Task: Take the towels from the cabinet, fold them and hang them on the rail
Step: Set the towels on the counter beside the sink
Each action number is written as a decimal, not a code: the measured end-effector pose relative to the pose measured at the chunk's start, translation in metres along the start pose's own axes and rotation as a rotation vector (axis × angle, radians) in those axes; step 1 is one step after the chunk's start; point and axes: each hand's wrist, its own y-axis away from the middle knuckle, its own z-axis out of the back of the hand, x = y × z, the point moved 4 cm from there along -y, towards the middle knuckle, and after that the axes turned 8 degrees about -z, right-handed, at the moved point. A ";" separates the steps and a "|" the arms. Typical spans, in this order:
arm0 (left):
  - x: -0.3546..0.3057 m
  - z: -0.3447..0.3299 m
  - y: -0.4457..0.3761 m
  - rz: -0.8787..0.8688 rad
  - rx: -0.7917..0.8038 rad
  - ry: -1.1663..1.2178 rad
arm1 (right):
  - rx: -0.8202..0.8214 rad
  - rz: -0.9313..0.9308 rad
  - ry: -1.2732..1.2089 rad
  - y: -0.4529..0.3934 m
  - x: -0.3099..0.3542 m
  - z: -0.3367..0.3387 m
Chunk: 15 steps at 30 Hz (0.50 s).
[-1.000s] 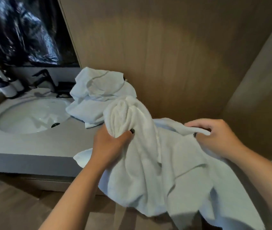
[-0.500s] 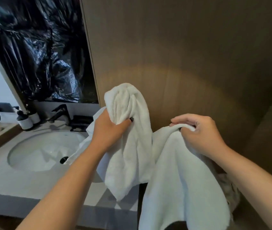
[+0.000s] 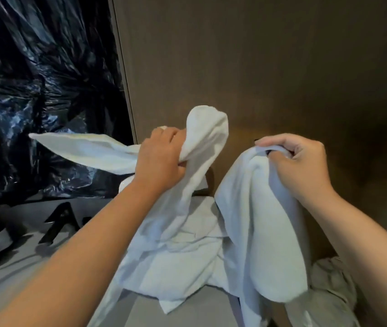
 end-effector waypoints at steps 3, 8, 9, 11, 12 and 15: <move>0.006 -0.068 0.025 0.024 0.213 0.057 | -0.014 -0.009 0.006 0.001 0.001 -0.004; -0.008 -0.166 0.083 0.024 0.479 0.049 | -0.006 -0.003 0.093 0.007 -0.012 -0.008; -0.013 -0.177 0.091 0.013 0.489 0.024 | 0.001 -0.009 0.114 0.009 -0.017 -0.010; -0.028 -0.194 0.107 0.012 0.509 0.016 | 0.014 -0.033 0.142 0.012 -0.028 -0.012; -0.037 -0.200 0.115 0.003 0.528 0.028 | 0.024 -0.046 0.152 0.013 -0.034 -0.014; -0.060 -0.211 0.136 -0.022 0.551 0.007 | 0.054 -0.070 0.174 0.018 -0.047 -0.016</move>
